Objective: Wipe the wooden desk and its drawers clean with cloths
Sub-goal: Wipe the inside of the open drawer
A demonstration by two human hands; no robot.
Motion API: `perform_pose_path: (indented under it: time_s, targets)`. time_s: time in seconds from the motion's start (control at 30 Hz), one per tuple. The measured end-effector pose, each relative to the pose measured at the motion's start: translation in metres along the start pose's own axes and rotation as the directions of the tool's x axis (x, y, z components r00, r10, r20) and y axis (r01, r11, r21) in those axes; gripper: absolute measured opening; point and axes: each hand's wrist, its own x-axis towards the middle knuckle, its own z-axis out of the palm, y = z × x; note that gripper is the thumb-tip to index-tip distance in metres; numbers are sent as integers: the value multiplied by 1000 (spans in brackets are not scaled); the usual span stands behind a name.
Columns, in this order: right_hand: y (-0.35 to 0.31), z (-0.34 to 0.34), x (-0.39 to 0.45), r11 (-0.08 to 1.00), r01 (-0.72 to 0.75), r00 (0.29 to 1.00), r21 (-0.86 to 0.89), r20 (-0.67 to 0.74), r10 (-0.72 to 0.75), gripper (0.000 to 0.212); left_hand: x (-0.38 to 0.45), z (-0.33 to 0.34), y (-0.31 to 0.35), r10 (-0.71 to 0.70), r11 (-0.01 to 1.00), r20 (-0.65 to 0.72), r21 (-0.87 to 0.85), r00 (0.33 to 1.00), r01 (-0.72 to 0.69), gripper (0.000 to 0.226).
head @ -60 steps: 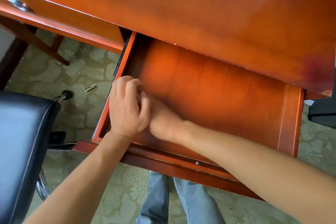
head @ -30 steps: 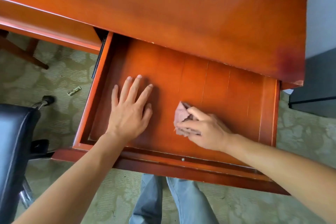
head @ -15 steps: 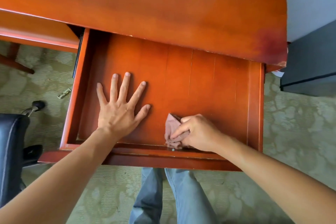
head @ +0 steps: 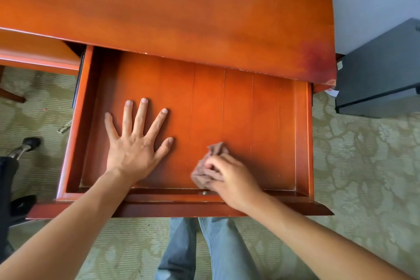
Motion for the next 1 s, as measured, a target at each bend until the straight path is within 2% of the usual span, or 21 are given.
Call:
perform_pose_path:
  time_s: [0.07,0.13,0.17,0.23,0.3,0.4,0.47,0.53,0.6,0.67,0.77,0.8,0.87,0.9,1.0]
  targets:
    - [-19,13,18,997,82,996,2,29,-82,27,0,1,-1,5,1000,-6,-3,1000,-5,77]
    - [-17,9,32,985,130,991,-115,-14,-133,26,0,1,-1,9,1000,-13,-10,1000,-9,76]
    - [-7,4,35,976,117,988,-186,-73,-133,25,0,1,-1,9,1000,-19,-15,1000,-9,76]
    - [24,-15,38,960,-27,963,-278,-266,-50,26,-1,1,-1,4,1000,-26,-18,1000,-5,75]
    - [57,-39,39,924,-269,869,-271,-482,112,34,-1,2,0,-1,1000,-21,-4,1000,1,75]
    - [84,-74,64,805,-585,615,-93,-699,366,41,-1,3,-1,-8,1000,-22,2,1000,8,75]
    - [82,-94,100,724,-688,463,53,-736,494,38,-1,4,-1,-9,1000,-28,6,1000,9,75]
    - [69,-105,142,687,-714,421,135,-702,575,38,0,6,0,-12,1000,-39,7,999,12,74]
    - [42,-105,181,715,-681,473,156,-652,593,40,0,7,-1,-7,1000,-50,11,999,8,74]
    - [3,-91,214,806,-585,611,90,-605,510,42,-1,8,-1,2,1000,-64,9,998,-2,74]
    - [-57,-48,231,958,-283,861,-51,-453,230,36,1,7,-3,13,1000,-65,12,998,-12,73]
    - [-73,-27,224,988,-144,908,-64,-406,106,32,2,7,-3,19,1000,-62,8,998,-19,73]
    - [-91,11,198,996,86,937,-23,-339,-89,31,3,7,-4,33,999,-51,5,998,-33,74]
    - [-91,21,185,990,133,940,42,-323,-113,34,2,7,-5,40,999,-49,6,998,-40,75]
    - [-56,8,150,971,43,957,235,-289,27,36,0,6,-3,41,999,-73,-7,996,-42,70]
